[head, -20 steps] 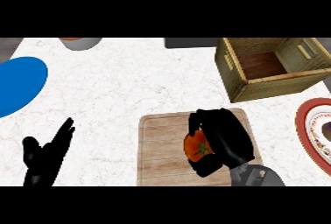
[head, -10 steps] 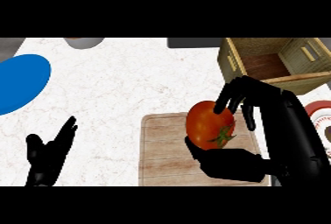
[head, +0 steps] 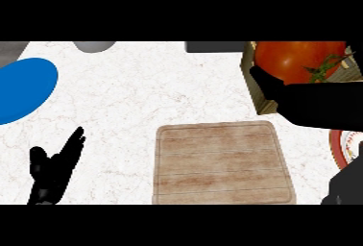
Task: Pick the tomato from the cutting board and place it in the basket
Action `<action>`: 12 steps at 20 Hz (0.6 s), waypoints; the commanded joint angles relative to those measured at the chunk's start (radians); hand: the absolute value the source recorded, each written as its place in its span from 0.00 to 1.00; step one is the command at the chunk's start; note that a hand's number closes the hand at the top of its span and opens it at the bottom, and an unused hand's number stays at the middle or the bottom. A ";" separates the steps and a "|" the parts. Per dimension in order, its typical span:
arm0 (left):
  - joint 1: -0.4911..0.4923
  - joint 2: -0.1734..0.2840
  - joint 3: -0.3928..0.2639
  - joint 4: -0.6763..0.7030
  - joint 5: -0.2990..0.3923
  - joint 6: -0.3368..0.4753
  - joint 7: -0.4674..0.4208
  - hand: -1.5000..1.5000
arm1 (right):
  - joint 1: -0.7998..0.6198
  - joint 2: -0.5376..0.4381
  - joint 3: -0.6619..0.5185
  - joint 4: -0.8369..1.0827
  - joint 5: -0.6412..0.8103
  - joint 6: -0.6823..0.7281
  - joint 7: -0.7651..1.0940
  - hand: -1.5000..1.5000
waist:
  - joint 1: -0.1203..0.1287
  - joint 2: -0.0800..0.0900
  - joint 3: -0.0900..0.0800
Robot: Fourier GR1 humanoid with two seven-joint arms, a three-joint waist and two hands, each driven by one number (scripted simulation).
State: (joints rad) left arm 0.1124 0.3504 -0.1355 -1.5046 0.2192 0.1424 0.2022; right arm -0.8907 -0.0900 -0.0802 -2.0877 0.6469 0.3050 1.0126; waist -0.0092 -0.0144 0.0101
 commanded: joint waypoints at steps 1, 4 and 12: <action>0.029 -0.018 -0.017 0.071 0.005 -0.003 0.054 0.50 | -0.177 -0.088 -0.135 0.100 -0.062 0.093 0.143 1.00 | -0.001 0.009 -0.012; 0.050 -0.017 -0.039 0.056 -0.016 -0.007 0.054 0.50 | -0.242 -0.160 -0.196 0.238 -0.092 0.107 0.105 1.00 | 0.009 0.012 -0.012; 0.030 -0.008 -0.011 0.059 -0.010 -0.026 0.058 0.50 | -0.234 -0.295 -0.234 0.527 -0.081 0.077 -0.136 1.00 | 0.027 0.022 -0.011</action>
State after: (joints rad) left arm 0.1002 0.3504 -0.1267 -1.5104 0.2183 0.1212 0.2193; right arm -1.1110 -0.3373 -0.3123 -1.6882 0.5462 0.3835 0.9253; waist 0.0067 -0.0051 0.0105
